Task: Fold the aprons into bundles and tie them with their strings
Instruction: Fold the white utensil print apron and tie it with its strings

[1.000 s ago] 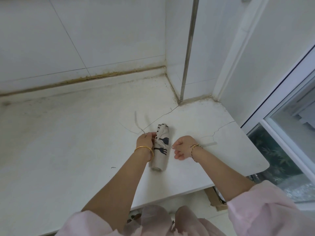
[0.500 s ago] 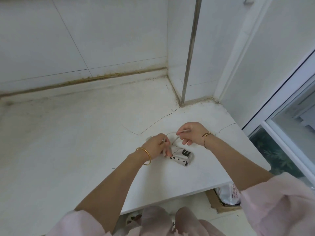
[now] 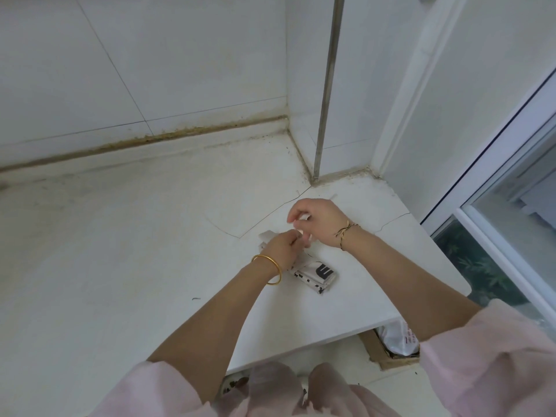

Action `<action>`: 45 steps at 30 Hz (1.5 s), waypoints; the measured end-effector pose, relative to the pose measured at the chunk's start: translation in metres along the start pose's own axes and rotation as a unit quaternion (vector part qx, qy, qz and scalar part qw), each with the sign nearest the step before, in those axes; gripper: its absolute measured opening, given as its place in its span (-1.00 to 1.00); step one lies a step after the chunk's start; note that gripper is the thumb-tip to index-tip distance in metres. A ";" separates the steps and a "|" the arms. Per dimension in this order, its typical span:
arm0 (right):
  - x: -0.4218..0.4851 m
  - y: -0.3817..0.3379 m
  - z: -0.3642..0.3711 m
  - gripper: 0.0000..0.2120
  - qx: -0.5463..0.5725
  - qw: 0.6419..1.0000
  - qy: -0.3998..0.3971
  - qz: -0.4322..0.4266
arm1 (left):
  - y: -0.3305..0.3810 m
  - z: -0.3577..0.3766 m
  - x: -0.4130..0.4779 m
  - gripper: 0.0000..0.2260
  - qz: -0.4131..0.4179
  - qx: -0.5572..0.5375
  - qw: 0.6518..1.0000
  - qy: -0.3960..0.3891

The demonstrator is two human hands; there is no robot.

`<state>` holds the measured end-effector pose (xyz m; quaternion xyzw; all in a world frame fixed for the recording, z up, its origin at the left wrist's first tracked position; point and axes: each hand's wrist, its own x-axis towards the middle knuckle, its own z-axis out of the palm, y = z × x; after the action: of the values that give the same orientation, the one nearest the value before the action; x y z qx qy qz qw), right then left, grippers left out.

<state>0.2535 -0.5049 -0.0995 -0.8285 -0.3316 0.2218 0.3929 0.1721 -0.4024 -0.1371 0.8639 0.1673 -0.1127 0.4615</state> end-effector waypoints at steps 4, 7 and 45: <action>-0.003 0.014 -0.008 -0.75 0.018 0.953 0.285 0.099 | 0.001 -0.005 0.001 -0.71 -0.070 -0.150 0.985 0.048; -0.012 0.020 -0.004 -0.85 0.049 0.949 0.281 0.132 | 0.006 -0.009 0.002 -0.69 -0.111 -0.192 0.974 0.045; -0.018 0.049 0.017 -0.81 0.465 0.817 0.144 0.308 | 0.007 0.007 0.023 -0.88 0.120 0.028 0.989 0.082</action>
<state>0.2485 -0.5326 -0.1468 -0.6288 0.1441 0.3376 0.6855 0.1958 -0.4081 -0.1437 0.8966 0.0965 0.0103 0.4321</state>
